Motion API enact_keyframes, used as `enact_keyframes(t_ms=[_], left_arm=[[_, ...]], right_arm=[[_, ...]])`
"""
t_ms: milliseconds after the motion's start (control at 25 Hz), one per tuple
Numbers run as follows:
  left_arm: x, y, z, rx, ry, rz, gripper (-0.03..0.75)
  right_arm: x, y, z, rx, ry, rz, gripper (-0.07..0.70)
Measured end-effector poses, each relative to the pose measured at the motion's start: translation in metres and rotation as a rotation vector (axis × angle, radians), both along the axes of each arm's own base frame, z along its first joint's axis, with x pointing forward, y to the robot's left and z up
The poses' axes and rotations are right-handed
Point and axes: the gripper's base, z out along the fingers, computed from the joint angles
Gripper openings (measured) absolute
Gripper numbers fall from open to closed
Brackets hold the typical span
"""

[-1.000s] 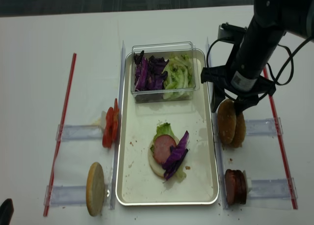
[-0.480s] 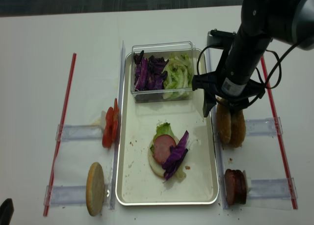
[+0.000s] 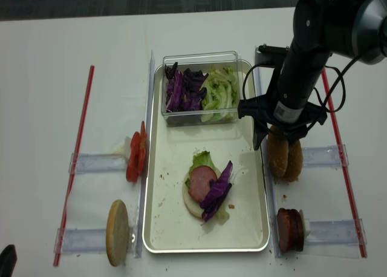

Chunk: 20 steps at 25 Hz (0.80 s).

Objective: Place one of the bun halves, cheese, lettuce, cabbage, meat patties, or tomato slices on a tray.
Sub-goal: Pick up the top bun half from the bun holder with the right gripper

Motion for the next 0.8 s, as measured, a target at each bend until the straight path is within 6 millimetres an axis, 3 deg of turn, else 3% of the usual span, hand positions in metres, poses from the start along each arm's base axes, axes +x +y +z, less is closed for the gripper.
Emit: enact_keyframes(t_ms=[360,600,800], left_arm=[[0.0000,0.0000,0.0000,0.000,0.000,0.000,0.417],[0.0000,0.0000,0.0000,0.000,0.000,0.000,0.417],[0.0000,0.0000,0.0000,0.000,0.000,0.000,0.417]], right_arm=[[-0.0006,-0.0031,-0.0007,-0.033,0.001,0.028,0.294],[-0.0020,-0.0049,-0.0009,-0.051,0.013,0.042,0.168],[-0.0022,-0.0047,-0.0009,-0.051,0.014,0.043,0.142]])
